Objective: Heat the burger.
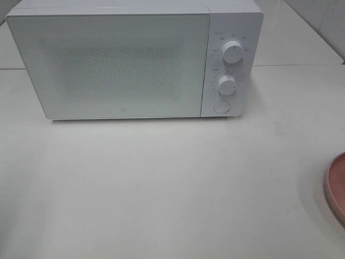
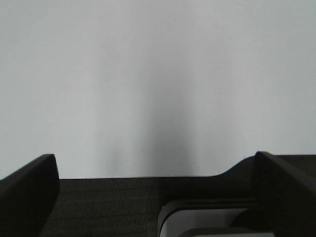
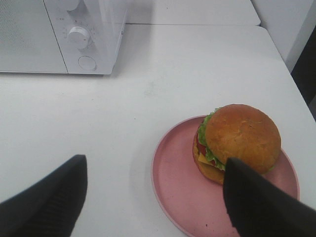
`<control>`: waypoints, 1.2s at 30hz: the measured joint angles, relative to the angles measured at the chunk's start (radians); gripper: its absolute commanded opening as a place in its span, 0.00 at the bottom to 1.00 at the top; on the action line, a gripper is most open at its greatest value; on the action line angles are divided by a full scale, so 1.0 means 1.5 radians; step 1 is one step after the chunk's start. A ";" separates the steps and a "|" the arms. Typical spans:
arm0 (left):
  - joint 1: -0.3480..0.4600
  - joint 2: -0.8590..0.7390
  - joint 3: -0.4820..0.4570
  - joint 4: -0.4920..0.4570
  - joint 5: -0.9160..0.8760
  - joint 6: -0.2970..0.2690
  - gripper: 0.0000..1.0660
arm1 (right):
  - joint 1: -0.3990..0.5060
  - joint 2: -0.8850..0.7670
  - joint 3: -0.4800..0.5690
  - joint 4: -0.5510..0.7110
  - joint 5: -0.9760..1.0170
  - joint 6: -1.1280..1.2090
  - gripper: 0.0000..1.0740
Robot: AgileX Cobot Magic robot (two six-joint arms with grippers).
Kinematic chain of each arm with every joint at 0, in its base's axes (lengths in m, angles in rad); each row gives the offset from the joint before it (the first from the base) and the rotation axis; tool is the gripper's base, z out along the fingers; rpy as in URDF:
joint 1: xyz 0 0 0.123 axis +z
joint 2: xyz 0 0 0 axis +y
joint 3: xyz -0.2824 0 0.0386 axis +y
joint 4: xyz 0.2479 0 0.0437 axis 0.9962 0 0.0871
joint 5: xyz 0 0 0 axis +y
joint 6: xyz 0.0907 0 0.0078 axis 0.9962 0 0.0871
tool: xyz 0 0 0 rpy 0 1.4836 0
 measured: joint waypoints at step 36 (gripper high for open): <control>0.000 -0.384 0.005 -0.019 -0.003 0.000 0.92 | 0.000 0.000 0.000 0.000 0.000 0.000 0.70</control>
